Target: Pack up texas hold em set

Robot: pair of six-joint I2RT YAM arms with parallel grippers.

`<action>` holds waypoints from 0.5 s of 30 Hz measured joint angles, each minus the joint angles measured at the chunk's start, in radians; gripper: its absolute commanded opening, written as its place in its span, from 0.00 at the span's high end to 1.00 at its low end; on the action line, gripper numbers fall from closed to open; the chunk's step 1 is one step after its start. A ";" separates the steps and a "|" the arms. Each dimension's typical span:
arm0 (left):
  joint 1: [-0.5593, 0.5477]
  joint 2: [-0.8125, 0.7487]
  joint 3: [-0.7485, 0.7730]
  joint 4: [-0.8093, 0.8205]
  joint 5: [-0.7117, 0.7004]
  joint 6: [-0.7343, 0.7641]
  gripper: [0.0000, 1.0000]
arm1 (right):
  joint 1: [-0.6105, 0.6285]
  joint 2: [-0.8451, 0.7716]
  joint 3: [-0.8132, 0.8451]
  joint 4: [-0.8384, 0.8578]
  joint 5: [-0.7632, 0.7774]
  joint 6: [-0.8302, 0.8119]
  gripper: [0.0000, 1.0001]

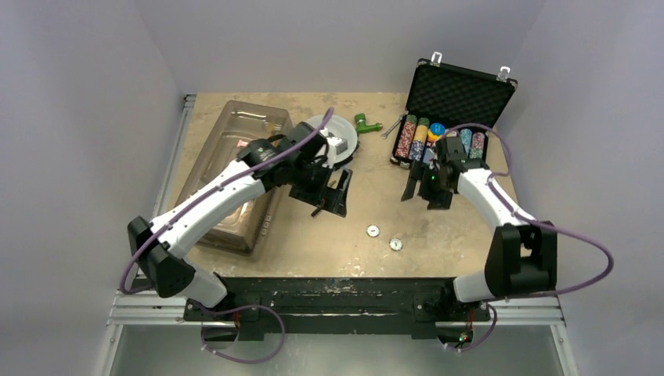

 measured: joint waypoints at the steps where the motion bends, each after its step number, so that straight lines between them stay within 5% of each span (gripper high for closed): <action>1: -0.020 0.025 -0.002 0.013 -0.002 -0.004 0.01 | 0.013 -0.040 -0.048 -0.011 -0.024 0.002 0.19; 11: -0.152 0.085 -0.027 0.101 -0.145 -0.023 0.02 | 0.241 -0.236 -0.250 -0.068 0.031 0.107 0.16; 15: -0.147 0.053 -0.054 0.122 -0.181 -0.036 0.02 | 0.328 -0.235 -0.267 -0.083 0.075 0.143 0.01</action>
